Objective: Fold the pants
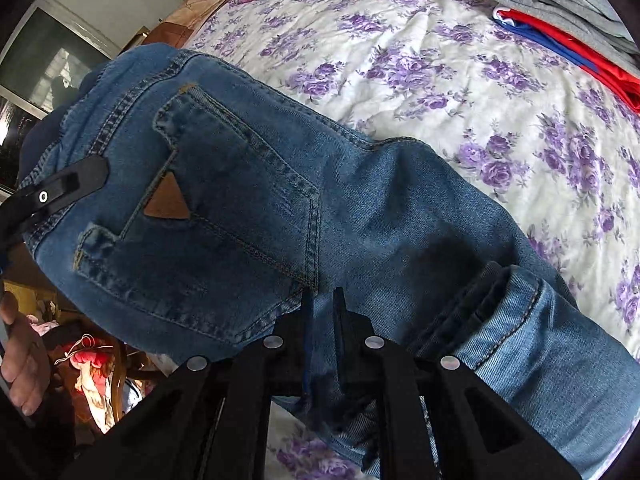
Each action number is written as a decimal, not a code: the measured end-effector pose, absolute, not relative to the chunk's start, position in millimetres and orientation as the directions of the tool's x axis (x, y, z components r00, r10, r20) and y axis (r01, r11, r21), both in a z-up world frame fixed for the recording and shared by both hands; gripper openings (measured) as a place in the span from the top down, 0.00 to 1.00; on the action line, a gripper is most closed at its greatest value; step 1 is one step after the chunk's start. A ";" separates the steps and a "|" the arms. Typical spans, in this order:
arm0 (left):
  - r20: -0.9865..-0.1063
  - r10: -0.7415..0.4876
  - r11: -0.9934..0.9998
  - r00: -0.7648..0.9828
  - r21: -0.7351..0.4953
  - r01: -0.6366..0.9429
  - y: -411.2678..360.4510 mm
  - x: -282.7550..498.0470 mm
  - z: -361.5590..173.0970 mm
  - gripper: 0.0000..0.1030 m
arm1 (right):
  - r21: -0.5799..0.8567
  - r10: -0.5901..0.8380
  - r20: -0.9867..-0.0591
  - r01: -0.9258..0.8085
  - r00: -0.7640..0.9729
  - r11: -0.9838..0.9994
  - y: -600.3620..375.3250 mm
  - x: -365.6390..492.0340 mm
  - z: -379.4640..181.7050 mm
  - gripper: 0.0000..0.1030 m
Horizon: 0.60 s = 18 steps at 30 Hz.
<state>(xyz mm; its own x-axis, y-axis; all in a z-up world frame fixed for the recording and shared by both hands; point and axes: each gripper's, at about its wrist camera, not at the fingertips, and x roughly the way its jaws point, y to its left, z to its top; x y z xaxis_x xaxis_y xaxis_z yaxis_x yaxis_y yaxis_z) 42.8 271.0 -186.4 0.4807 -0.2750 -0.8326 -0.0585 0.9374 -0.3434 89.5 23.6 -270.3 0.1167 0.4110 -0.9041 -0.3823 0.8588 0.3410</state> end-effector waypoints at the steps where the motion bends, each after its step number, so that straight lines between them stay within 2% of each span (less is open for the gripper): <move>1: -0.832 -0.278 0.935 0.481 -0.348 -0.062 272.0 41.0 -188.3 0.74 | 0.333 0.405 -0.906 -0.383 0.122 0.862 24.8 90.9 -270.3 0.89; 6: -0.826 -0.283 0.933 0.487 -0.355 -0.059 272.4 35.5 -189.0 0.74 | 0.297 0.360 -0.927 -0.384 0.104 0.875 31.2 102.2 -279.8 0.89; 12: -0.825 -0.266 0.957 0.498 -0.287 0.036 239.6 34.4 -179.0 0.74 | 0.280 0.335 -0.939 -0.391 0.079 0.877 38.9 107.3 -289.0 0.90; 15: -0.811 -0.285 0.958 0.510 -0.265 0.113 218.8 33.2 -163.4 0.74 | 0.355 0.414 -0.901 -0.330 0.127 0.875 12.5 108.4 -259.1 0.89; 18: -0.808 -0.286 0.956 0.515 -0.200 0.215 187.8 29.3 -152.8 0.74 | 0.331 0.407 -0.871 -0.285 0.275 0.900 -40.4 102.8 -212.5 0.89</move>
